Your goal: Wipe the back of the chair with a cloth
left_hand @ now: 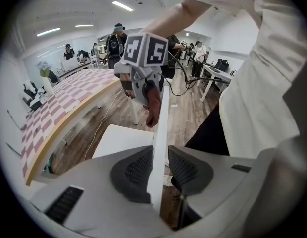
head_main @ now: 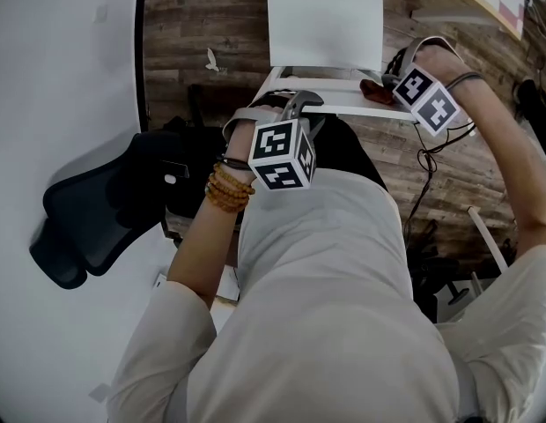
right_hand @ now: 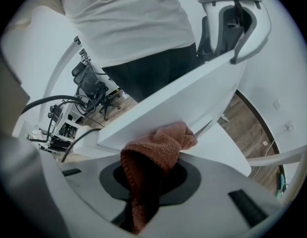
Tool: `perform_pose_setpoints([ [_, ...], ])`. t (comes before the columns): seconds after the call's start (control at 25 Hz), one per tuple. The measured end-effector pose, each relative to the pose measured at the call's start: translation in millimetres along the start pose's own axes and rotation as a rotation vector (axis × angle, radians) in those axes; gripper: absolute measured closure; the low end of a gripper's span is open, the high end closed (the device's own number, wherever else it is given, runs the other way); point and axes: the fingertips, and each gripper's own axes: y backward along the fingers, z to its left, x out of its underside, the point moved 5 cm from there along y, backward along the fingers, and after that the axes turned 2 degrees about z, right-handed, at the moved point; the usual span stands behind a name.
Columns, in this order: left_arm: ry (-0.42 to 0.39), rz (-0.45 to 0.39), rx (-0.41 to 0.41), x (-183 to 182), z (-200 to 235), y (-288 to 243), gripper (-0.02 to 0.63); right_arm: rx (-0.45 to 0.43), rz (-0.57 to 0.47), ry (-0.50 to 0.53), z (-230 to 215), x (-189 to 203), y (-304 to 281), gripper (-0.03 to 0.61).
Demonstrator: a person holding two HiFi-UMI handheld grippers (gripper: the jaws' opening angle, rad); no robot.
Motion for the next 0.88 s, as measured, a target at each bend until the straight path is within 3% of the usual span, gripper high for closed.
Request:
perform_pose_setpoints([
  [0.56,0.035,-0.011,-0.022,-1.5,2.7,-1.4,0.492,-0.154,0.017,-0.029,-23.6,43.2,-98.4,0.479],
  [0.88,0.046,-0.017,-0.03,0.8,2.4,-1.5,0.492,-0.189,0.02,-0.02,-25.2,45.6,-106.2,0.479],
])
